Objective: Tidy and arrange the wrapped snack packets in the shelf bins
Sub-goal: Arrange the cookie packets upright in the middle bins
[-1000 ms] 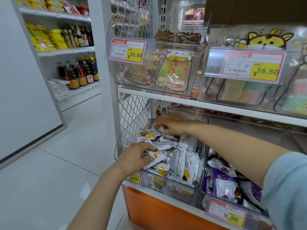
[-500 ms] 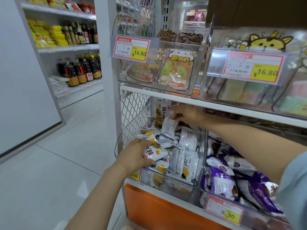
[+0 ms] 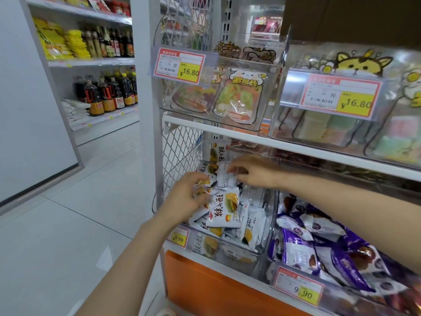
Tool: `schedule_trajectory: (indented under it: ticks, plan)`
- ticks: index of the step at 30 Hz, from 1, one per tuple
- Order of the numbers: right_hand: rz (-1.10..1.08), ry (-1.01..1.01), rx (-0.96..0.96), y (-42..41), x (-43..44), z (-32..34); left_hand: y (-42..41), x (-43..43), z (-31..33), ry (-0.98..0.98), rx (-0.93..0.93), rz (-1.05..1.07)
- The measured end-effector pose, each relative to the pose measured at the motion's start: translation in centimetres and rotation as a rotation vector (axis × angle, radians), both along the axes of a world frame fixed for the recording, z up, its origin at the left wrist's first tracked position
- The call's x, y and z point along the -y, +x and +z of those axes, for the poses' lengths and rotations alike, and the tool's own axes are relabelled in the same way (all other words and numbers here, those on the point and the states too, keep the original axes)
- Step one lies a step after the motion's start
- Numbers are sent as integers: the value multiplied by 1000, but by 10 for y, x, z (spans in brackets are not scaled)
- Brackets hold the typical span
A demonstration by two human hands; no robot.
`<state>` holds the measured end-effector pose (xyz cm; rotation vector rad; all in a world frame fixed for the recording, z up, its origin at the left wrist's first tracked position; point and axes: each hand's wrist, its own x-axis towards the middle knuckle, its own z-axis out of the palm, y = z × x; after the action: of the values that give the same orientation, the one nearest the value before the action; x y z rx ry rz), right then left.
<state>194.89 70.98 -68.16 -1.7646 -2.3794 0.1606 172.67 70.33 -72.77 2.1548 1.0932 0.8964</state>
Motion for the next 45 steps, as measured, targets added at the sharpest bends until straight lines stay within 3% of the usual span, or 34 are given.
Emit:
schedule_trajectory:
  ticks: [4,8,12,18,31,35,41,45]
  plan:
    - [188,-69,59,-35,5,-7,-24,1,4,27,36,202]
    - [363,-211,315,-66,6,-26,-40,12,5,58,14,333]
    - [457,-91,452,-67,1,-35,-46,16,7,66,3,395]
    - [412,-26,475,-50,-7,-23,-44,16,8,56,-17,402]
    - [131,-241,277,6,-15,-6,-41,15,9,22,-19,388]
    - [231,-141,199,-24,-22,-6,-37,16,11,14,-11,387]
    - [326,-159,588,-70,-38,-39,-34,15,9,-2,-51,352]
    - [276,-169,509,-62,-40,-36,-36,14,9,-6,-68,332]
